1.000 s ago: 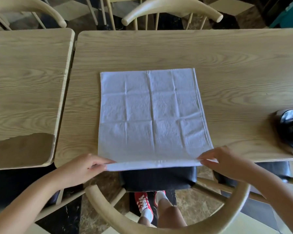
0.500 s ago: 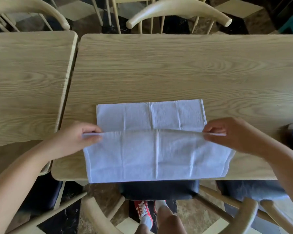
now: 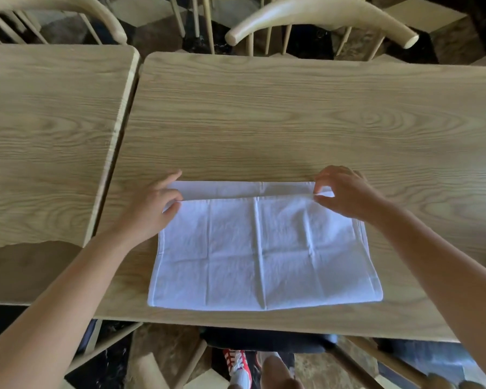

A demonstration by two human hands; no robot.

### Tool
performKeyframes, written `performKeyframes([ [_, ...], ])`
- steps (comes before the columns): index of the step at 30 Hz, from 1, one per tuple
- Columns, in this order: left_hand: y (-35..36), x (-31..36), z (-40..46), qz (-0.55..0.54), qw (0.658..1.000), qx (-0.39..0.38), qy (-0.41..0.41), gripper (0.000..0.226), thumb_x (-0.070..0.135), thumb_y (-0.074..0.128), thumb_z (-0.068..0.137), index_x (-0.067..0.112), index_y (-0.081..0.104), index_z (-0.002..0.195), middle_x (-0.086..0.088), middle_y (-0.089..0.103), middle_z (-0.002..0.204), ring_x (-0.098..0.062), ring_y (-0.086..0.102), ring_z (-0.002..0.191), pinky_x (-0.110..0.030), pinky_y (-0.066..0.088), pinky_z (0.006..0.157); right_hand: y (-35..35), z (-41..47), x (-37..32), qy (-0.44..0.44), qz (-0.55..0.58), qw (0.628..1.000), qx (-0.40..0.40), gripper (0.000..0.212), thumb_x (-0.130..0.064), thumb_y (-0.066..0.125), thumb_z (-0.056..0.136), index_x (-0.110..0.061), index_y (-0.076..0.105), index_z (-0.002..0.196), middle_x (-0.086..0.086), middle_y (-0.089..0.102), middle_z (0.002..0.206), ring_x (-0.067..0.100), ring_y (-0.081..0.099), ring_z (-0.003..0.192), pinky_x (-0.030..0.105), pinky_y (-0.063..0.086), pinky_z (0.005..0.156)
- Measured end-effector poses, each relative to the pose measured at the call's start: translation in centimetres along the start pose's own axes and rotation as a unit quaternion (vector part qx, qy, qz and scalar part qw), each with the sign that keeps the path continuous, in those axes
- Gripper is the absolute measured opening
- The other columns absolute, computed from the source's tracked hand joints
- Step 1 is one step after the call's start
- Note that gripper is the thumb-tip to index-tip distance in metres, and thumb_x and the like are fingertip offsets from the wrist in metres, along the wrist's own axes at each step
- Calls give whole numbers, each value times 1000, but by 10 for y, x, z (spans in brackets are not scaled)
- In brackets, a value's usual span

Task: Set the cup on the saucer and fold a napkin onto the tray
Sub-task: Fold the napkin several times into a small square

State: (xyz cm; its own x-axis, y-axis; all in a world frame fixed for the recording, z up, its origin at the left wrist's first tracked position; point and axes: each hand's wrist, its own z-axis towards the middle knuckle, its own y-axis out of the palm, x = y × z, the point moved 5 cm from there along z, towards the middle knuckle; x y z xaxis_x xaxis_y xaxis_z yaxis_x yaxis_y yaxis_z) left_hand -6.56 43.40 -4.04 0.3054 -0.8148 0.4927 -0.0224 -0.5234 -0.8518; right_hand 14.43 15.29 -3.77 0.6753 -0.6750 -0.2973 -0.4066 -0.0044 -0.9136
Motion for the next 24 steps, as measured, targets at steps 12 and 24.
performKeyframes([
  [12,-15,4,32,40,997,25,68,11,6,55,87,9,56,77,-6,63,95,-28,60,83,-43,49,72,-21,-8,5,40,5,997,73,7,-24,64,83,-17,65,85,0,67,102,22,59,100,38,36,92],
  [24,-12,5,42,62,992,106,27,3,5,63,80,6,65,79,-6,65,86,-25,59,78,-34,45,66,-6,0,9,78,-11,992,97,10,-19,64,83,-15,63,92,3,63,104,25,61,91,38,35,87],
])
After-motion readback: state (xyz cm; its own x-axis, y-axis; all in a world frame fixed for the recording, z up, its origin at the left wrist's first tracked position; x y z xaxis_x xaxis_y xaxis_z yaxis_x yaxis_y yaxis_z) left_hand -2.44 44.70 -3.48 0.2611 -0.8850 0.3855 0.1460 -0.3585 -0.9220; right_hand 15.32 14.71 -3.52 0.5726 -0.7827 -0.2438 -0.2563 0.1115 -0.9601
